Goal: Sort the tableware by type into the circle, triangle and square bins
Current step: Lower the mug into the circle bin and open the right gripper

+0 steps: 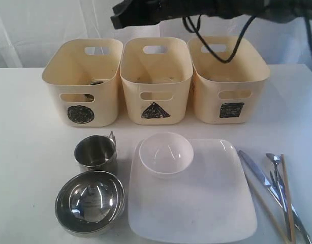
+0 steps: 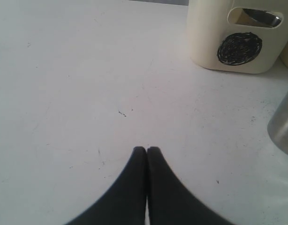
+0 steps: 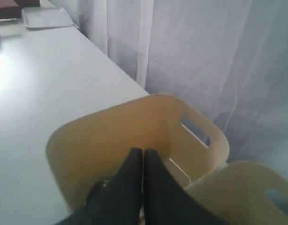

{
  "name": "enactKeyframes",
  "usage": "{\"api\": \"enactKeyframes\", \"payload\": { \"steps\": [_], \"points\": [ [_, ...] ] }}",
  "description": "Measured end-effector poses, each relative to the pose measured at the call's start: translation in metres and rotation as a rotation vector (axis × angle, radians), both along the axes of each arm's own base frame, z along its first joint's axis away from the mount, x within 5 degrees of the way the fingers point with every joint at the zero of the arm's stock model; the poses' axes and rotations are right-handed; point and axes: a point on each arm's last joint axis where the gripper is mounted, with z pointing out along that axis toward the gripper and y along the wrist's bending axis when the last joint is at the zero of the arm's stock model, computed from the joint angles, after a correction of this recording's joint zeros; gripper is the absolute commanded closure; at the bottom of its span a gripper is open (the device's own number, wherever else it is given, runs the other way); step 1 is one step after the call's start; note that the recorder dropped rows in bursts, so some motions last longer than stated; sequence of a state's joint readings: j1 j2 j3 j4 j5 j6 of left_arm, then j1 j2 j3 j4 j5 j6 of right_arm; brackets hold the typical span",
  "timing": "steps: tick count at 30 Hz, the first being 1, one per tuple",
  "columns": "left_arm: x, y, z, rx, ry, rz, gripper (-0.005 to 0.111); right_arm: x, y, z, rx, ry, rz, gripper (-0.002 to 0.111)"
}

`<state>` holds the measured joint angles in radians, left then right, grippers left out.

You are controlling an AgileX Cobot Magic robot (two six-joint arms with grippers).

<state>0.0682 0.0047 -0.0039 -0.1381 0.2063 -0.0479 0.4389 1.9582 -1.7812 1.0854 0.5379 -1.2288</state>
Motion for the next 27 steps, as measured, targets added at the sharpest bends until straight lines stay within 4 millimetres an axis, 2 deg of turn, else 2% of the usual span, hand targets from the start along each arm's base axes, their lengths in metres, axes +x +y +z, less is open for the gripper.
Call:
{"api": "enactKeyframes", "payload": {
  "steps": [4, 8, 12, 19, 24, 27],
  "points": [
    [0.000, 0.000, 0.000, 0.000, 0.000, 0.000, 0.107, -0.019, -0.020, 0.012, -0.192, 0.091, -0.027, 0.108],
    [0.000, 0.000, 0.000, 0.000, 0.000, 0.000, 0.107, -0.038, -0.042, 0.002, -0.353, 0.232, -0.056, 0.108],
    [0.000, 0.000, 0.000, 0.000, 0.000, 0.000, 0.107, -0.064, -0.062, -0.007, -0.398, 0.312, -0.087, 0.108],
    [0.000, 0.000, 0.000, 0.000, 0.000, 0.000, 0.107, -0.143, -0.099, 0.008, -0.293, 0.337, -0.199, 0.108],
    [0.000, 0.000, 0.000, 0.000, 0.000, 0.000, 0.107, -0.202, -0.124, 0.001, -0.249, 0.395, -0.239, 0.108],
    [0.000, 0.000, 0.000, 0.000, 0.000, 0.000, 0.107, -0.227, -0.134, -0.010, -0.241, 0.465, -0.252, 0.108]
  ]
}}
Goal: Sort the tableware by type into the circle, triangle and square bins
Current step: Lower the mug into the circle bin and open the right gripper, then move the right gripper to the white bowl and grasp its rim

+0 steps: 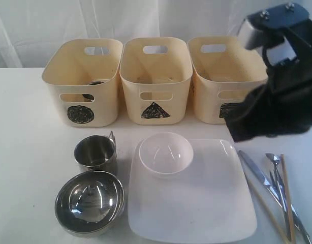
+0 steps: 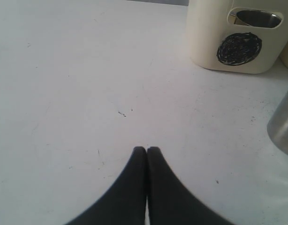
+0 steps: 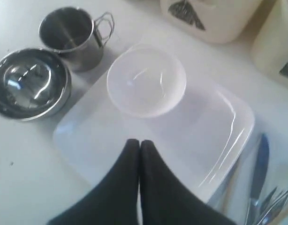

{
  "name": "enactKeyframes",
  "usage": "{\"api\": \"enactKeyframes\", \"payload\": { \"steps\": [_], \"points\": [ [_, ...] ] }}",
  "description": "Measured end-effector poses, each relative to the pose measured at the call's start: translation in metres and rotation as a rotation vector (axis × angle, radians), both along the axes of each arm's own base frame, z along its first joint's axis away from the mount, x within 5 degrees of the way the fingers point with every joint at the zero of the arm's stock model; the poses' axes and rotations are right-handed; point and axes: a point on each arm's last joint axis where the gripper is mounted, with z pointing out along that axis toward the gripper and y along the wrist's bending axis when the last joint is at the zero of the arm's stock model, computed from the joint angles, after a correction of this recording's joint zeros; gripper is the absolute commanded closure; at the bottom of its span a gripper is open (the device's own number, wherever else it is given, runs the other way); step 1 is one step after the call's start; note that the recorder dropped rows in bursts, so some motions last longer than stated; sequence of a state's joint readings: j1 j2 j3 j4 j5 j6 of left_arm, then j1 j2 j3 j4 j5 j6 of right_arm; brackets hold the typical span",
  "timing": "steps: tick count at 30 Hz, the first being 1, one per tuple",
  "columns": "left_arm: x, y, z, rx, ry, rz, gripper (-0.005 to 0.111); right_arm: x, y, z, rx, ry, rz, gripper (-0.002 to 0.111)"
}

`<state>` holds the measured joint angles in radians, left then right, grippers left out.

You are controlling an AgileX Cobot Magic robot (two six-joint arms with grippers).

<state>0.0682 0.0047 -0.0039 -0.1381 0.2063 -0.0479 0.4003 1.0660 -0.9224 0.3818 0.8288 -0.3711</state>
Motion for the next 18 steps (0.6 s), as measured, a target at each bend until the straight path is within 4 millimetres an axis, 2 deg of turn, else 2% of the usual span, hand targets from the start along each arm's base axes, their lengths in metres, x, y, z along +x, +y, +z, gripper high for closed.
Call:
{"api": "enactKeyframes", "payload": {
  "steps": [4, 8, 10, 13, 16, 18],
  "points": [
    [0.000, 0.000, 0.000, 0.000, 0.000, 0.000, 0.107, -0.020, -0.008, -0.017, -0.020, 0.100, -0.011, 0.108],
    [0.000, 0.000, 0.000, 0.000, 0.000, 0.000, 0.107, -0.022, -0.017, -0.033, -0.118, 0.143, -0.055, 0.108],
    [0.000, 0.000, 0.000, 0.000, 0.000, 0.000, 0.107, -0.020, -0.023, -0.042, -0.186, 0.158, -0.101, 0.103],
    [0.000, 0.000, 0.000, 0.000, 0.000, 0.000, 0.107, -0.016, -0.031, -0.057, -0.303, 0.202, -0.155, 0.089],
    [0.000, 0.000, 0.000, 0.000, 0.000, 0.000, 0.107, -0.007, -0.027, -0.069, -0.297, 0.240, -0.173, 0.056],
    [0.000, 0.000, 0.000, 0.000, 0.000, 0.000, 0.107, 0.006, -0.015, -0.075, -0.191, 0.238, -0.192, 0.054]
  ]
}}
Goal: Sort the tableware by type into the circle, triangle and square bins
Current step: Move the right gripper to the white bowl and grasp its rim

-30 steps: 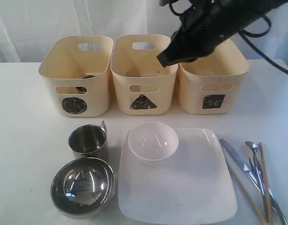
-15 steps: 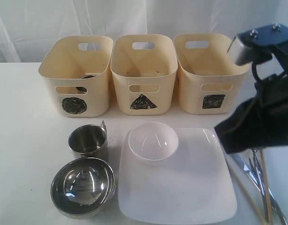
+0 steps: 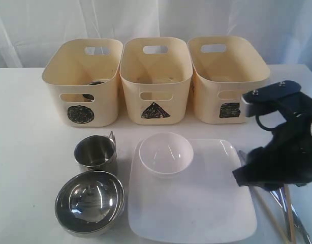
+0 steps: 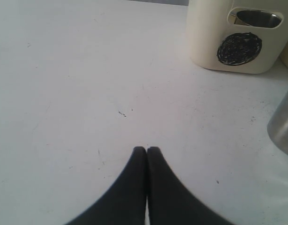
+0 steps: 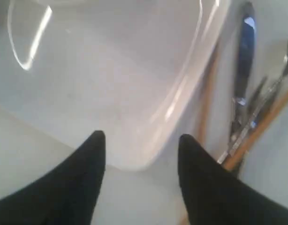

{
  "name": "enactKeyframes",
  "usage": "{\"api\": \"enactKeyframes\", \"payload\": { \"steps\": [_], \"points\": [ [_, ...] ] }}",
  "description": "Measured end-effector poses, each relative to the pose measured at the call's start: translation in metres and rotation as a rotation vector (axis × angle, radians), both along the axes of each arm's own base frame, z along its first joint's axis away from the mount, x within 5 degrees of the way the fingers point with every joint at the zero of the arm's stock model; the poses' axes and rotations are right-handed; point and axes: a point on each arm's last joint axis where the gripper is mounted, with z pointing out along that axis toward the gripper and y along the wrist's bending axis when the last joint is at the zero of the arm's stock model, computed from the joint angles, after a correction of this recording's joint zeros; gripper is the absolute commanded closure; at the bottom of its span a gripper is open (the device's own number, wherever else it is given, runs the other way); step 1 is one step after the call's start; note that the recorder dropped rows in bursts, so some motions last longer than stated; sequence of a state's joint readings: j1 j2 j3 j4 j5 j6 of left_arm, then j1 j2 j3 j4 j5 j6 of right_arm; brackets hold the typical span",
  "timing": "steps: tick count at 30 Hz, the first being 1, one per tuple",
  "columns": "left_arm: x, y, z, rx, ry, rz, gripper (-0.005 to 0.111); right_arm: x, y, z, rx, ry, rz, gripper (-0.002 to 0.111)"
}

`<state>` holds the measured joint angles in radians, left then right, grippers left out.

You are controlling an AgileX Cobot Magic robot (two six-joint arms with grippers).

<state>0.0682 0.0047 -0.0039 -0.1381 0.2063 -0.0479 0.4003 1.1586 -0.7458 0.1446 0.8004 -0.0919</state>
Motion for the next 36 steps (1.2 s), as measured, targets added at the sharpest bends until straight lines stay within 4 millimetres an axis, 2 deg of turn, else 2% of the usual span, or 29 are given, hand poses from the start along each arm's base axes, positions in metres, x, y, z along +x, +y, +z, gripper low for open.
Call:
{"api": "enactKeyframes", "payload": {
  "steps": [2, 3, 7, 11, 16, 18, 26, 32, 36],
  "points": [
    [0.000, 0.000, 0.000, 0.000, 0.000, 0.000, 0.107, 0.015, 0.011, -0.010, 0.092, -0.002, -0.054, 0.054],
    [0.000, 0.000, 0.000, 0.000, 0.000, 0.000, 0.107, 0.027, 0.018, -0.021, 0.125, 0.007, -0.088, 0.054],
    [0.000, 0.000, 0.000, 0.000, 0.000, 0.000, 0.107, 0.054, 0.030, -0.055, 0.154, 0.047, -0.142, 0.054],
    [0.000, 0.000, 0.000, 0.000, 0.000, 0.000, 0.107, 0.068, 0.037, -0.058, 0.203, 0.043, -0.192, 0.054],
    [0.000, 0.000, 0.000, 0.000, 0.000, 0.000, 0.107, 0.088, 0.045, -0.047, 0.252, -0.028, -0.220, 0.054],
    [0.000, 0.000, 0.000, 0.000, 0.000, 0.000, 0.107, 0.096, 0.048, -0.055, 0.240, -0.012, -0.215, 0.054],
    [0.000, 0.000, 0.000, 0.000, 0.000, 0.000, 0.107, 0.103, 0.051, -0.088, 0.188, 0.070, -0.223, 0.054],
    [0.000, 0.000, 0.000, 0.000, 0.000, 0.000, 0.107, 0.104, 0.052, -0.100, 0.169, 0.099, -0.226, 0.054],
    [0.000, 0.000, 0.000, 0.000, 0.000, 0.000, 0.107, 0.104, 0.061, -0.104, 0.175, 0.082, -0.217, 0.056]
  ]
}}
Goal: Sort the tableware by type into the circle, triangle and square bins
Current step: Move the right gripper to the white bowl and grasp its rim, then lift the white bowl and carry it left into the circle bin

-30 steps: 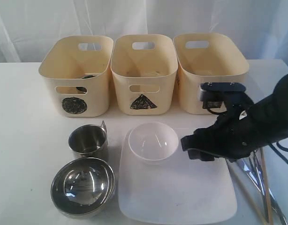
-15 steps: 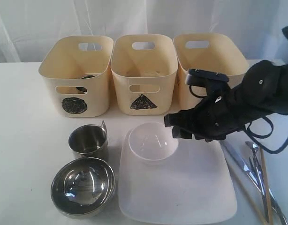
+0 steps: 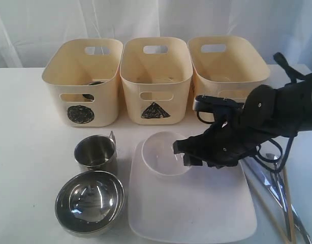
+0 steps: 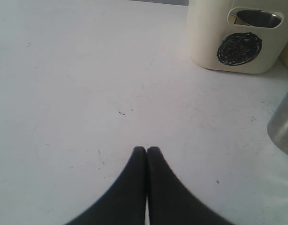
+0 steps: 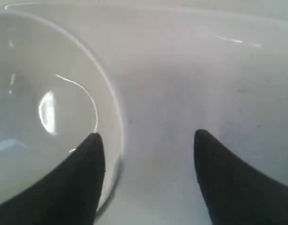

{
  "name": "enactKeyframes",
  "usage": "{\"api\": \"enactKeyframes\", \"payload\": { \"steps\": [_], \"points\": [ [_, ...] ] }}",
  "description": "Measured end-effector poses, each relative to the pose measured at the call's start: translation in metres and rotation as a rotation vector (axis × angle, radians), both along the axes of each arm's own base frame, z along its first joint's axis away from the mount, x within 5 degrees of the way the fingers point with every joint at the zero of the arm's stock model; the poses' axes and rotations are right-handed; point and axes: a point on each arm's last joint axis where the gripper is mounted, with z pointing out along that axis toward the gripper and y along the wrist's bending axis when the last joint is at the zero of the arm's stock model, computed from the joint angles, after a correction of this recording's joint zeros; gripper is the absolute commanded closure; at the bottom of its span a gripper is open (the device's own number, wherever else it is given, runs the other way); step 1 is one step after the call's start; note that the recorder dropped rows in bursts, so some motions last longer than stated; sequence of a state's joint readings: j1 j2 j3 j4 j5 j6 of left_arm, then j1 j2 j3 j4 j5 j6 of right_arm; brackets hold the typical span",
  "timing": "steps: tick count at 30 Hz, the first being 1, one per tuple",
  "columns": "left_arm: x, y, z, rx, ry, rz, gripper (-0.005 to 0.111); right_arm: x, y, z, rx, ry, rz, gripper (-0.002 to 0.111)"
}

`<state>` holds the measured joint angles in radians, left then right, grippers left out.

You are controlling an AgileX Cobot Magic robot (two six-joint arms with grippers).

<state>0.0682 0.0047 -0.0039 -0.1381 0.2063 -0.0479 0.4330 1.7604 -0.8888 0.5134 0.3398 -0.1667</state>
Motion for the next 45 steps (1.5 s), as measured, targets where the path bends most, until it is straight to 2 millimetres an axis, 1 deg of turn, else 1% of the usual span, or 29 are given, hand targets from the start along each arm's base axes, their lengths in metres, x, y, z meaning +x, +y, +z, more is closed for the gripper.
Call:
{"api": "enactKeyframes", "payload": {
  "steps": [1, 3, 5, 7, 15, 18, 21, 24, 28, 32, 34, 38, 41, 44, 45],
  "points": [
    [0.000, 0.000, 0.000, 0.000, 0.000, 0.000, 0.107, 0.000, 0.003, 0.000, 0.003, -0.009, 0.001, 0.059],
    [0.000, 0.000, 0.000, 0.000, 0.000, 0.000, 0.107, 0.001, 0.009, 0.001, 0.007, -0.032, 0.010, 0.073],
    [0.000, 0.000, 0.000, 0.000, 0.000, 0.000, 0.107, 0.001, 0.015, 0.003, 0.012, -0.041, 0.025, 0.092],
    [0.000, 0.000, 0.000, 0.000, 0.000, 0.000, 0.107, 0.002, 0.018, 0.005, 0.016, -0.052, 0.033, 0.108],
    [0.000, 0.000, 0.000, 0.000, 0.000, 0.000, 0.107, 0.007, 0.023, 0.012, 0.032, -0.078, 0.033, 0.108],
    [0.000, 0.000, 0.000, 0.000, 0.000, 0.000, 0.107, 0.007, 0.022, 0.019, 0.041, -0.095, 0.034, 0.108],
    [0.000, 0.000, 0.000, 0.000, 0.000, 0.000, 0.107, 0.005, 0.021, 0.034, 0.061, -0.140, 0.031, 0.108],
    [0.000, 0.000, 0.000, 0.000, 0.000, 0.000, 0.107, 0.006, 0.020, 0.055, 0.091, -0.221, 0.018, 0.108],
    [0.000, 0.000, 0.000, 0.000, 0.000, 0.000, 0.107, 0.012, 0.023, 0.083, 0.134, -0.313, 0.012, 0.108],
    [0.000, 0.000, 0.000, 0.000, 0.000, 0.000, 0.107, 0.027, 0.030, 0.115, 0.180, -0.422, 0.007, 0.108],
    [0.000, 0.000, 0.000, 0.000, 0.000, 0.000, 0.107, 0.038, 0.035, 0.130, 0.190, -0.492, 0.017, 0.108],
    [0.000, 0.000, 0.000, 0.000, 0.000, 0.000, 0.107, 0.061, 0.045, 0.152, 0.200, -0.605, 0.036, 0.108],
    [0.000, 0.000, 0.000, 0.000, 0.000, 0.000, 0.107, 0.080, 0.055, 0.156, 0.193, -0.654, 0.053, 0.108],
    [0.000, 0.000, 0.000, 0.000, 0.000, 0.000, 0.107, 0.101, 0.066, 0.151, 0.183, -0.672, 0.069, 0.108],
    [0.000, 0.000, 0.000, 0.000, 0.000, 0.000, 0.107, 0.107, 0.069, 0.145, 0.178, -0.670, 0.072, 0.108]
  ]
}}
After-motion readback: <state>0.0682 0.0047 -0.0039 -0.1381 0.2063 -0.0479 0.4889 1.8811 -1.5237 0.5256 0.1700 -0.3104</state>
